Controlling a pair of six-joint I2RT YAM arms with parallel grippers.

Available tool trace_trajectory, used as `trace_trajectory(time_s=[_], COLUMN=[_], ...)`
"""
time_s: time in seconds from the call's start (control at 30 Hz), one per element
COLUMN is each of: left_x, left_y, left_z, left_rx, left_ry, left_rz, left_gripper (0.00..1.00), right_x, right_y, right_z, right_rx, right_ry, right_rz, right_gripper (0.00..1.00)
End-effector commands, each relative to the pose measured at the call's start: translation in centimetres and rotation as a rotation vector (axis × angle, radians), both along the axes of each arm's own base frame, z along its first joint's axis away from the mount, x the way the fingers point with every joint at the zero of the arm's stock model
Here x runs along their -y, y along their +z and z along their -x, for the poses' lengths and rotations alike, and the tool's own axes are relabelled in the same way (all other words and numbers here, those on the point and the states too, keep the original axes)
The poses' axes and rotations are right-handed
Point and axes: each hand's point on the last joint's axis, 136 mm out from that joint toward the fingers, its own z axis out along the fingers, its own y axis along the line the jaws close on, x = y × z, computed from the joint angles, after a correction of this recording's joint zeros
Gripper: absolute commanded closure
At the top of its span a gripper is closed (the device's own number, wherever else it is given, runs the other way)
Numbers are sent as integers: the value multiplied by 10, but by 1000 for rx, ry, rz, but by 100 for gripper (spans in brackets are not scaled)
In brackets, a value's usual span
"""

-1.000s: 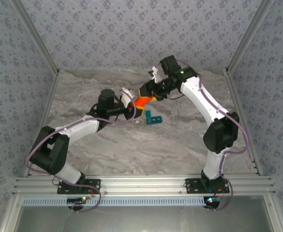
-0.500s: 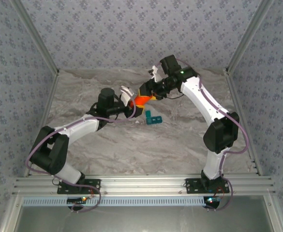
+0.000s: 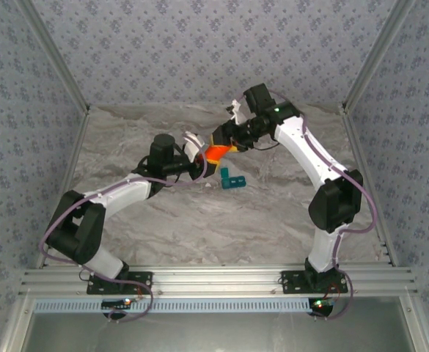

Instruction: Sort the pills into containers

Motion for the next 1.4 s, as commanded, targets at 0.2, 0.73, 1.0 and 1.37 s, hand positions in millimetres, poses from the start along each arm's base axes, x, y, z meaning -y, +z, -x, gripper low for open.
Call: trace_trajectory(time_s=[0.2,0.73,1.0,1.37], left_x=[1,-2,1,5], left_y=[32,40,35,35], left_z=[-13,-20,-22,-22], left_rx=[-34,-54,-70,-78], left_ry=[75,121,113,95], left_rz=[72,24,13,11], left_gripper=[100,100,100,100], right_x=[42,84,65,30], right_y=[57,65,61,48], right_z=[-19,-45,-54,-54], right_rx=[101,363,343,253], right_ry=[-164,-633,-648,-539], right_rz=[-157,-199,-247,-299], right_gripper=[24,19,19,20])
